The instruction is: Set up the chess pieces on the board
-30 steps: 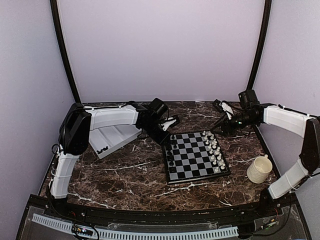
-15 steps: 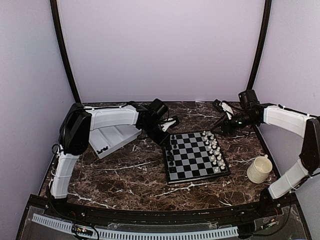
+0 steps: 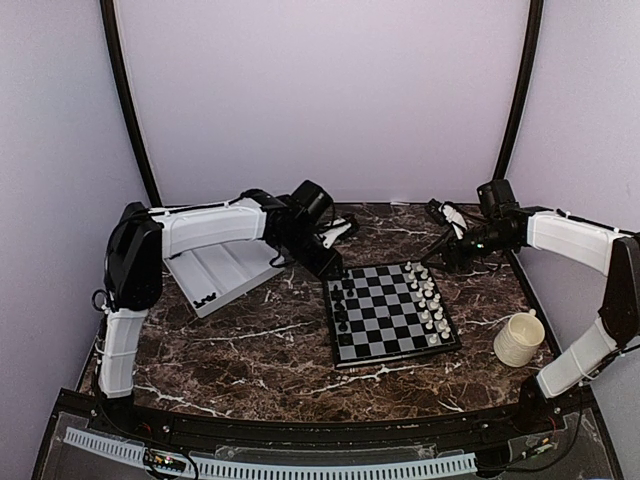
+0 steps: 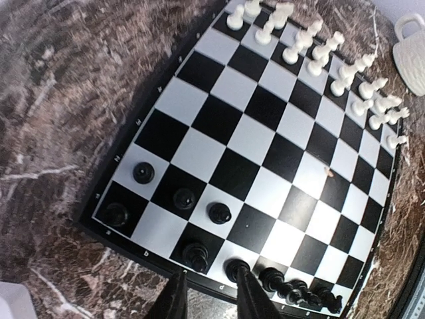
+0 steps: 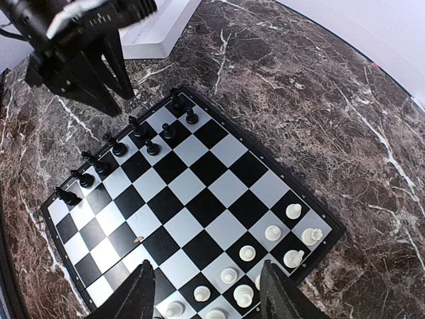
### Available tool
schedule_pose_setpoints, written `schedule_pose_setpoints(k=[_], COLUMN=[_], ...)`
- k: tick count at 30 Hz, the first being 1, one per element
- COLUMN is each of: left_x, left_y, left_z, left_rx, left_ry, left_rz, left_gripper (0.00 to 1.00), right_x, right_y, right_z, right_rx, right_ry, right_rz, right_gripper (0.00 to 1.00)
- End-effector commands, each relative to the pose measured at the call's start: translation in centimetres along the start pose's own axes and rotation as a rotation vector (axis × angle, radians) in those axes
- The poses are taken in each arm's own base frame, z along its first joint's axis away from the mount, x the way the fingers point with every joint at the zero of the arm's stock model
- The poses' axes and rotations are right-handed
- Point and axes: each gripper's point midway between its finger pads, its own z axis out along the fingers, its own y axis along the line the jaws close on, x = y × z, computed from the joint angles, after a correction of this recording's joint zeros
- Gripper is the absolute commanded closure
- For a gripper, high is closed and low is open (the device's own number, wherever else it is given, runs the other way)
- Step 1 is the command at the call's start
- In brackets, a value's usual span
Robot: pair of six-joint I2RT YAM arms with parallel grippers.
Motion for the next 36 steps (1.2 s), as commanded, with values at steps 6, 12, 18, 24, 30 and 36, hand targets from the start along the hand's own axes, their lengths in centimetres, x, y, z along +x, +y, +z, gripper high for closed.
schedule_pose_setpoints(k=[6,12,18,24,30,36], left_x=[-0.2,9.5,16.4,19.8,20.6,21.2], left_y=[8.7,19.1,25.5,30.4,33.6,35.0], left_z=[-12.9,-18.2,-20.5,-20.5,-20.5,-19.5], left_rx=[-0.391,-0.629,-0.794,-0.731,-0.710,-0.684], left_ry=[-0.095,-0.017,0.045,0.104,0.097,0.115], left_rz=[-0.118,-0.328,-0.431,-0.579,-0.612,-0.620], left_gripper=[0.69,0.69,0.61,0.65,0.57,0.55], right_x=[-0.5,-0.5,-1.0,-1.3,-1.2,-1.1], right_y=[0.3,0.7,1.1,1.3,1.7,2.0], right_z=[-0.3,-0.3,-0.5,-0.9,-1.0,-1.1], right_rx=[-0.007,-0.026,-0.047,-0.055,-0.069,-0.079], right_ry=[-0.025,-0.021,-0.031,-0.039,-0.032,-0.026], right_rz=[-0.028,-0.037,-0.040,-0.048,-0.063,-0.070], right_gripper=[0.45,0.45,0.45,0.46,0.46,0.46])
